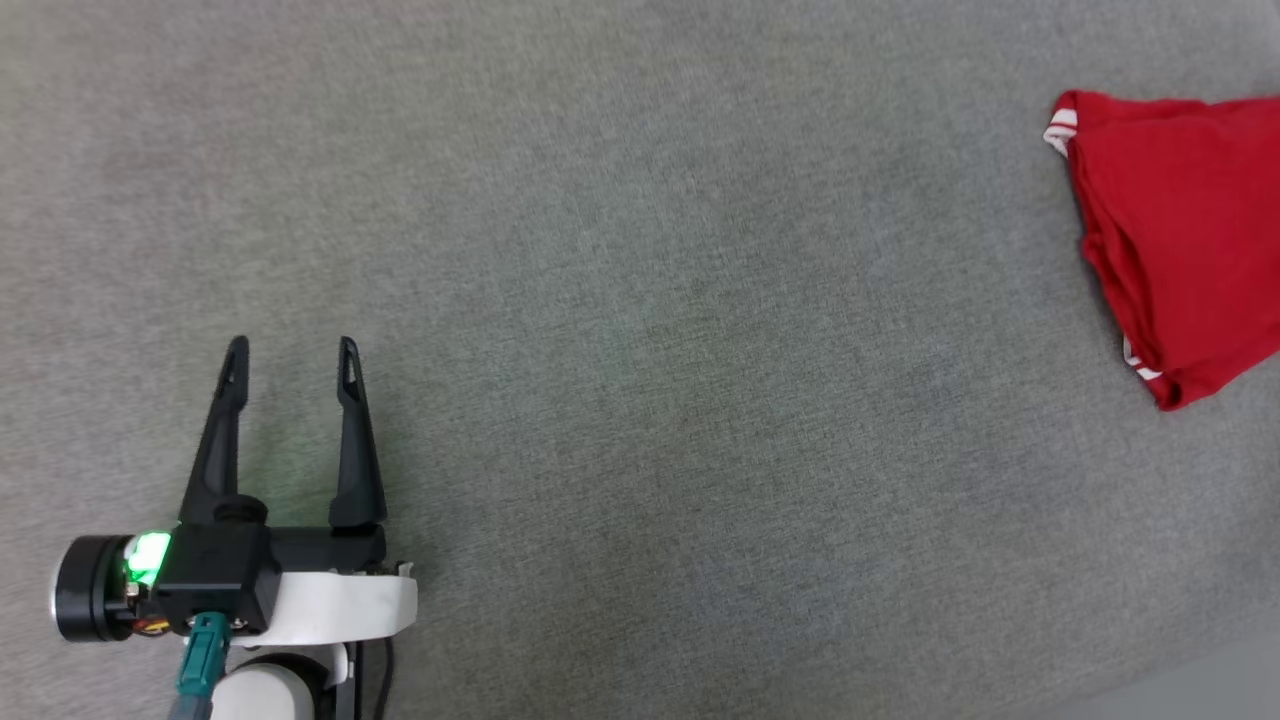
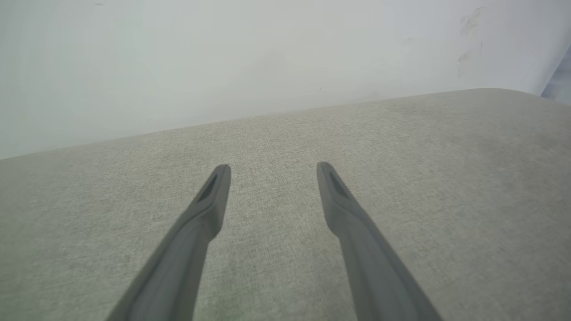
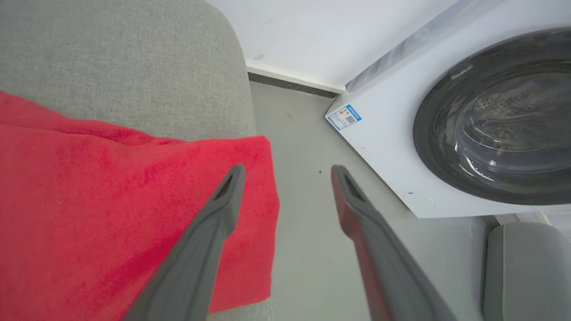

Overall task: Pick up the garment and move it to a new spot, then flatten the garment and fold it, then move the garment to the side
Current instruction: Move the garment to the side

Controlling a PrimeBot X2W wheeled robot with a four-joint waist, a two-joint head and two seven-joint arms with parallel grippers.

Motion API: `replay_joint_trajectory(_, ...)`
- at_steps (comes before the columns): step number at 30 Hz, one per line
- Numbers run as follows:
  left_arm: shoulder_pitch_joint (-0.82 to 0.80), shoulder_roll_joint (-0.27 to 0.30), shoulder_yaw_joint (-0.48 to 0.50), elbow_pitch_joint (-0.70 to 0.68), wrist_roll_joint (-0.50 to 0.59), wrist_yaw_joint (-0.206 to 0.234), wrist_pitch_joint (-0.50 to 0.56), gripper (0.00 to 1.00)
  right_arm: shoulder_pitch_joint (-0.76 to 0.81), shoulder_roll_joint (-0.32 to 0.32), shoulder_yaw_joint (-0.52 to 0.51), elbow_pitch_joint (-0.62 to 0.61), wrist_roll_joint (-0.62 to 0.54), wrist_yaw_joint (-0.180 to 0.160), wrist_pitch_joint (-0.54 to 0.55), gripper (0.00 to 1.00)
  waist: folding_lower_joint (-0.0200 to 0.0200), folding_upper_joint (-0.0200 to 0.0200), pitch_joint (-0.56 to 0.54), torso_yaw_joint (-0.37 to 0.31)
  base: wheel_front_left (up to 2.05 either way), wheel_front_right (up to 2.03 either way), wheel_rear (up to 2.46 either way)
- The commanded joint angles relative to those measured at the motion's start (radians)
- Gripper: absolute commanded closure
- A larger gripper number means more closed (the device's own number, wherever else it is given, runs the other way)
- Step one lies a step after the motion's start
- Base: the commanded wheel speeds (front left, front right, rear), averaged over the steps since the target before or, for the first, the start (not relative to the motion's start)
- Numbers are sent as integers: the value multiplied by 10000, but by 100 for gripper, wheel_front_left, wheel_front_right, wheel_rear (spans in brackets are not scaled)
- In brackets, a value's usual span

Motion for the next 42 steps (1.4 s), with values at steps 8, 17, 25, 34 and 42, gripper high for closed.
replay_joint_trajectory(8,645,-267,-100,202,-200,264,-22,0,-362,1004,-1391,212,-2028,-14,-3104,0,-1,0,-1523,572,0,0,0)
replay_joint_trajectory(17,1307,-453,-205,332,-345,401,-22,0,1742,3270,-3997,-3597,-3676,-13,-3565,0,-1,0,-2577,1283,0,0,0)
replay_joint_trajectory(25,1726,-536,-273,570,-461,477,-22,0,4523,5186,-4826,-6452,-3873,-13,-3568,0,-1,0,-3396,1908,0,0,0)
replay_joint_trajectory(34,2219,-586,-366,860,-570,472,-22,0,7301,6606,-5158,-7275,-3757,-13,-3571,0,-1,0,-4136,2332,0,0,0)
replay_joint_trajectory(42,2541,-601,-258,1002,-618,328,-22,0,9454,7145,-5550,-8064,-3611,-13,-3570,0,-1,0,-4588,2496,0,0,0)
